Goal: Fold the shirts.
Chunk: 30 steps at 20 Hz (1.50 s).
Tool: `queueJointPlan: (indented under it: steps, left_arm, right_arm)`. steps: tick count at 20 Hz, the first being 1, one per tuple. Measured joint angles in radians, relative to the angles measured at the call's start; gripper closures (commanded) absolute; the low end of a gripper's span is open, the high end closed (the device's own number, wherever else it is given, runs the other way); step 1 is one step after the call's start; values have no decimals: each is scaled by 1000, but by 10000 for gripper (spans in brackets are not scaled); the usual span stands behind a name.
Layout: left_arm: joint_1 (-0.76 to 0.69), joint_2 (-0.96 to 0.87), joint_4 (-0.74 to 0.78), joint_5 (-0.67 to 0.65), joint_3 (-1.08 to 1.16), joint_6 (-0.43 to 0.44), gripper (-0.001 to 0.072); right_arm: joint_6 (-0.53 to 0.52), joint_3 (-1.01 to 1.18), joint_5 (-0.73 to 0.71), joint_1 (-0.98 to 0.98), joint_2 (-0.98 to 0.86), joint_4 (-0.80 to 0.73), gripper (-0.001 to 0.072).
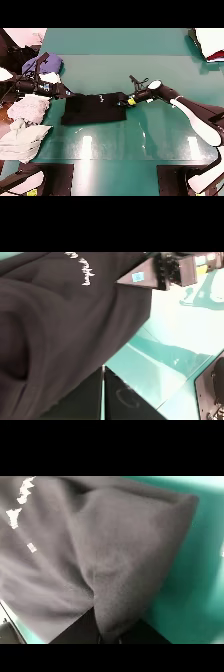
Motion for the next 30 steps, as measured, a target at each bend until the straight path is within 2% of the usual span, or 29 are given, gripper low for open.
queueJointPlan:
  steps: [4, 8, 12, 19, 22, 26, 27, 29, 30]
  left_arm:
    - [0, 0, -5, -19, 0, 1, 682]
    - [-34, 0, -3, -16, 0, 0, 682]
    - [-158, 0, -2, 60, 0, -19, 682]
    - [-363, 0, -2, 247, 0, -68, 682]
    - [-400, 0, -2, 296, 0, -86, 682]
    - [-418, 0, -2, 317, 0, -105, 682]
    - [-420, 0, -2, 319, 0, -106, 681]
    - [-421, 0, -2, 324, 0, -108, 682]
    - [-422, 0, -2, 324, 0, -109, 682]
  right_arm:
    - [-14, 35, 0, -6, 47, -48, 693]
    - [35, -61, -71, -139, 210, -189, 693]
    - [78, -224, -129, -428, 427, -294, 693]
    - [105, -492, -219, -1142, 753, -339, 693]
    - [108, -577, -248, -1369, 814, -345, 693]
    - [109, -608, -226, -1519, 805, -376, 689]
    - [109, -600, -207, -1535, 797, -402, 647]
    - [109, -562, -154, -1555, 777, -480, 131]
    - [109, -531, -120, -1562, 766, -532, 45]
